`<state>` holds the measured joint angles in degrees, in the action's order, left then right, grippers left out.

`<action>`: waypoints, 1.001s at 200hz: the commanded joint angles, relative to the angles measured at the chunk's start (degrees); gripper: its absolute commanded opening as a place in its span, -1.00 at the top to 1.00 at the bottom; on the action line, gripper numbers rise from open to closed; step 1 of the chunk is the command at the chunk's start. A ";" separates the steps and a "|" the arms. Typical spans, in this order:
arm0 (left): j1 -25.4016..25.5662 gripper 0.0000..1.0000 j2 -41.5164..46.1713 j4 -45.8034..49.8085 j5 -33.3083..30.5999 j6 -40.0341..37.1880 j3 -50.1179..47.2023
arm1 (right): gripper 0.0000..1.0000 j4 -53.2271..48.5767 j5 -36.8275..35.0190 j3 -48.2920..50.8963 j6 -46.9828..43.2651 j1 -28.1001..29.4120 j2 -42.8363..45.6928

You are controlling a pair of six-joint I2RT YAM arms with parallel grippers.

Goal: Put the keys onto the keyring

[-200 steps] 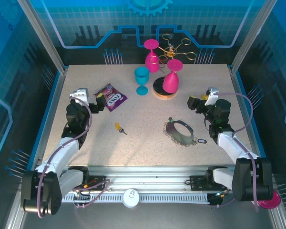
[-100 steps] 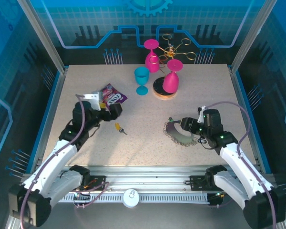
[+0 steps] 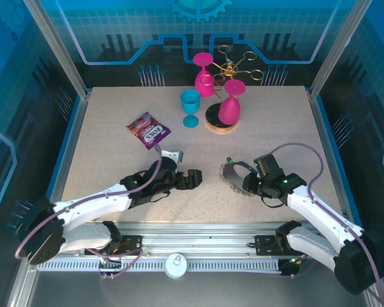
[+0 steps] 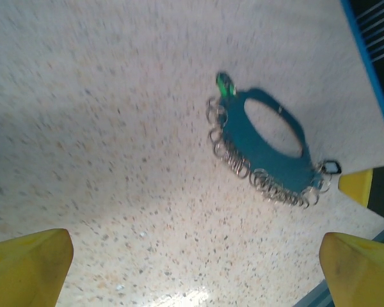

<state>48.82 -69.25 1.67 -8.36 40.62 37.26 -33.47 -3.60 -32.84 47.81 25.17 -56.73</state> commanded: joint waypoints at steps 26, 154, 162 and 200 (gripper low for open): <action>2.73 -0.99 -6.79 -3.50 -1.14 3.63 6.20 | 0.49 7.13 2.84 1.13 7.30 1.55 -5.50; 2.87 -0.99 -4.40 -5.56 -4.53 7.26 2.03 | 0.66 15.81 6.41 3.99 13.11 2.07 -12.32; 2.92 -0.99 -4.31 -5.39 -4.56 7.28 2.11 | 0.66 15.81 6.29 4.01 13.10 2.08 -12.49; 2.88 -0.99 -3.75 -5.23 -4.74 7.51 1.87 | 0.68 16.67 6.45 4.19 13.10 2.10 -13.65</action>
<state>51.29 -74.74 -3.31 -11.81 46.72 40.23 -18.06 2.20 -29.63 59.86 26.35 -69.38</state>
